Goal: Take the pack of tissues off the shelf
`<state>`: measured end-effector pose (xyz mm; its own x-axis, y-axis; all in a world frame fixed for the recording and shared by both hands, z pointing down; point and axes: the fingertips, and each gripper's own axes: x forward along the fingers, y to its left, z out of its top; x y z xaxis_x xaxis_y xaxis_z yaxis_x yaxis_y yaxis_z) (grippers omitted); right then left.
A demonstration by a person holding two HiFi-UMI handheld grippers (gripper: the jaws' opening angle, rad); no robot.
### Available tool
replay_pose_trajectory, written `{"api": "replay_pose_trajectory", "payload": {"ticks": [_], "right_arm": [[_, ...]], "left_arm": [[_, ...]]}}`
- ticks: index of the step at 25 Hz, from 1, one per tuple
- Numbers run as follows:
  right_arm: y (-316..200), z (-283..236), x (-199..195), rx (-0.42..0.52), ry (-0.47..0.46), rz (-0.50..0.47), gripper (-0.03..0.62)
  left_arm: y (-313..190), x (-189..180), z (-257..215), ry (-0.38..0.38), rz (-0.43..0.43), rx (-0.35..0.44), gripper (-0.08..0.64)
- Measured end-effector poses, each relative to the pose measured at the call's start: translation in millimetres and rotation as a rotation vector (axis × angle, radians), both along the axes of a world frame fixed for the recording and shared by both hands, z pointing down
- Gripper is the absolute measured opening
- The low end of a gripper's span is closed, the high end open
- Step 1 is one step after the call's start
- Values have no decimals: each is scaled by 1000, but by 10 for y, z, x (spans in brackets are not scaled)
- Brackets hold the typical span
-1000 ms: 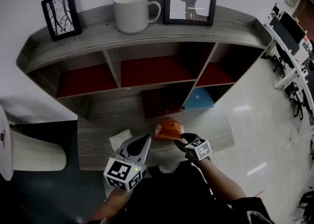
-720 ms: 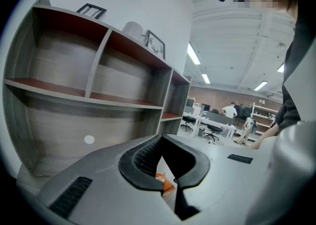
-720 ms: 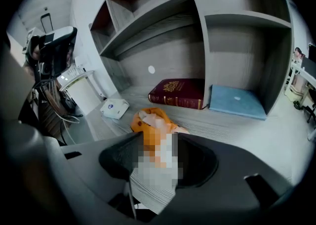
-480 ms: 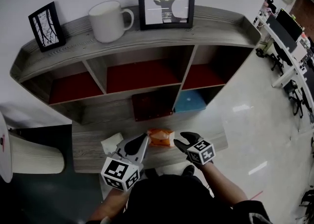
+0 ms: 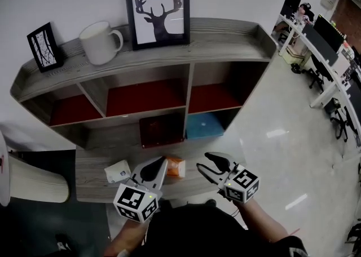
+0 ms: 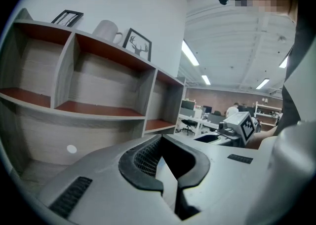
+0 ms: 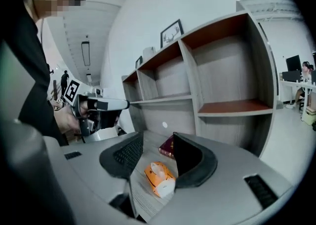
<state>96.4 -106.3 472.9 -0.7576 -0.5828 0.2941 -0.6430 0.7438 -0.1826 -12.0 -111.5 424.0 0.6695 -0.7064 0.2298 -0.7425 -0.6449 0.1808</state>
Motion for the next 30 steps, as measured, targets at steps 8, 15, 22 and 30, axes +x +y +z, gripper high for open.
{"api": "replay_pose_trajectory", "payload": {"ticks": [8, 15, 22, 30], "right_arm": [[191, -623, 271, 123, -72, -31, 155], [362, -876, 372, 166, -104, -29, 89], [515, -1091, 349, 210, -115, -53, 40], [525, -1055, 406, 203, -119, -27, 28]], "left_arm": [[150, 353, -243, -26, -2, 54, 12], [261, 583, -407, -20, 33, 81, 12], [358, 666, -487, -12, 60, 89, 12], [360, 683, -486, -15, 68, 94, 12]]}}
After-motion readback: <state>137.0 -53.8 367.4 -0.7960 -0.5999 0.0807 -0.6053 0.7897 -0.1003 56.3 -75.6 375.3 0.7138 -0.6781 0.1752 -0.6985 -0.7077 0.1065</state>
